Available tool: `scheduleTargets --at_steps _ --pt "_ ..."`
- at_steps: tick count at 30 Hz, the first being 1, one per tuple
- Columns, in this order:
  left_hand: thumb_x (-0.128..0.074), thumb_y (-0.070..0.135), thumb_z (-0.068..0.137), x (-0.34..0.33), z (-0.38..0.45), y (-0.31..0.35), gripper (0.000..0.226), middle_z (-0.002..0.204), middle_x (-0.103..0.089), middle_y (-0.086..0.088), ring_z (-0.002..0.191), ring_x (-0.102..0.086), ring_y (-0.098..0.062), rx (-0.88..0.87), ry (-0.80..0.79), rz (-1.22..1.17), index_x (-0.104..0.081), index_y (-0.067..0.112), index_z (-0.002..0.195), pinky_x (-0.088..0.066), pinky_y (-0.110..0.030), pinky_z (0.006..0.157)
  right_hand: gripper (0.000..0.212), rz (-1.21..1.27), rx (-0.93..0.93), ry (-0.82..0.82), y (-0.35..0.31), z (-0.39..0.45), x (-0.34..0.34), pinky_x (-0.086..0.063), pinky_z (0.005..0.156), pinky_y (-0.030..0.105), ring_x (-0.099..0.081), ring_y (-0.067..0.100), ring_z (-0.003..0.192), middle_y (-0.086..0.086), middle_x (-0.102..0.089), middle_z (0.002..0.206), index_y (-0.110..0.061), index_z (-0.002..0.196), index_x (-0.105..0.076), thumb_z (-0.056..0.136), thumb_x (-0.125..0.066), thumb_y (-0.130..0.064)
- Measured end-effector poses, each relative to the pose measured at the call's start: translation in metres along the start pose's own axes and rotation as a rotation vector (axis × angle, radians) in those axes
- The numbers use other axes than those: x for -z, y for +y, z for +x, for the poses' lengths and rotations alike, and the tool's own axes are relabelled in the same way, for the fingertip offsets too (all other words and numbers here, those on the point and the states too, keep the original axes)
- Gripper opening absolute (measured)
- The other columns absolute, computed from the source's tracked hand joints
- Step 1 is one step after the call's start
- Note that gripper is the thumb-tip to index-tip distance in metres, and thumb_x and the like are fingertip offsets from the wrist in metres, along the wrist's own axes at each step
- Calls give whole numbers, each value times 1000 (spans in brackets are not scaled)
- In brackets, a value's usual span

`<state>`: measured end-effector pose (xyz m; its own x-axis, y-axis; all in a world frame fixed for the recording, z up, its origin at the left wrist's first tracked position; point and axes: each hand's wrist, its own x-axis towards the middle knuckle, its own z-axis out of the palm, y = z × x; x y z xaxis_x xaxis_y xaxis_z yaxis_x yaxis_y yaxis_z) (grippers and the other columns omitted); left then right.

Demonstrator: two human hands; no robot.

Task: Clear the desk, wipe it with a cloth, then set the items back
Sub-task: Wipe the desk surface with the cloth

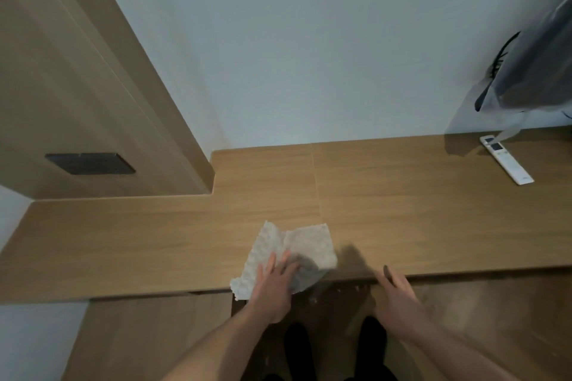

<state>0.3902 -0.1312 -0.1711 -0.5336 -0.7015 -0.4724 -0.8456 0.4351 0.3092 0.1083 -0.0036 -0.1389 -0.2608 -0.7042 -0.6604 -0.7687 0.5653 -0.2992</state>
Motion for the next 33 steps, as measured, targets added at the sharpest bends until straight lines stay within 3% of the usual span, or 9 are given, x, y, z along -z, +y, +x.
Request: scheduleTargets --at_steps 4,9,13,16,21,25,29,31,33 --pt "-46 29 106 15 -18 -87 70 170 18 10 159 10 -29 321 32 -90 -6 39 163 -8 -56 128 90 -35 -21 -29 4 4 1 -14 129 38 -1 29 160 1 2 174 -29 166 -12 94 -65 -44" --pt "-60 17 96 45 -28 -164 58 159 -38 -7 136 -48 -36 650 164 -254 -40 22 150 -44 -47 112 91 0 17 -45 4 6 0 -16 128 36 -2 26 160 -1 9 173 -31 166 -12 94 -67 -41" --pt "-57 9 94 38 -20 -142 49 132 -64 -11 115 -63 -33 758 271 -375 -52 20 141 -54 -41 94 92 17 75 -8 6 2 -2 -20 127 32 -8 23 160 -1 4 173 -33 165 -15 92 -70 -42" --pt "-53 9 93 16 -6 -82 41 121 -62 -8 102 -62 -28 707 323 -447 -53 27 130 -57 -44 90 90 30 69 -12 7 -1 -3 -19 128 34 -9 24 160 -1 4 173 -34 165 -14 94 -69 -40" --pt "-46 19 101 -8 22 22 31 135 -58 -4 113 -60 -27 267 232 -330 -62 30 125 -51 -36 94 87 -27 46 0 11 -2 -3 -14 127 32 -4 28 160 2 1 174 -30 165 -15 94 -65 -40" --pt "-49 18 101 27 31 56 27 102 -69 5 90 -65 -14 93 156 -455 -63 38 112 -58 -34 78 87 -17 19 14 10 -4 1 -19 127 34 -8 28 160 2 -5 174 -30 165 -17 92 -64 -37" --pt "-45 13 102 78 24 23 33 110 -68 6 99 -64 -12 182 466 -718 -62 36 120 -54 -25 84 84 -19 52 46 10 -4 7 -22 126 33 -12 26 159 2 -9 173 -29 164 -22 91 -63 -35" --pt "-49 7 101 103 15 -11 37 115 -69 7 100 -63 -9 273 673 -663 -63 28 128 -45 -11 80 83 -29 73 57 8 -3 8 -21 128 34 -8 26 160 1 -7 174 -30 164 -21 93 -62 -35" --pt "-52 2 99 123 6 -52 36 122 -70 3 102 -64 -11 333 831 -559 -66 21 127 -44 -16 86 78 -4 76 63 0 -3 10 -19 128 36 -6 24 160 0 -6 174 -31 164 -22 96 -61 -35"
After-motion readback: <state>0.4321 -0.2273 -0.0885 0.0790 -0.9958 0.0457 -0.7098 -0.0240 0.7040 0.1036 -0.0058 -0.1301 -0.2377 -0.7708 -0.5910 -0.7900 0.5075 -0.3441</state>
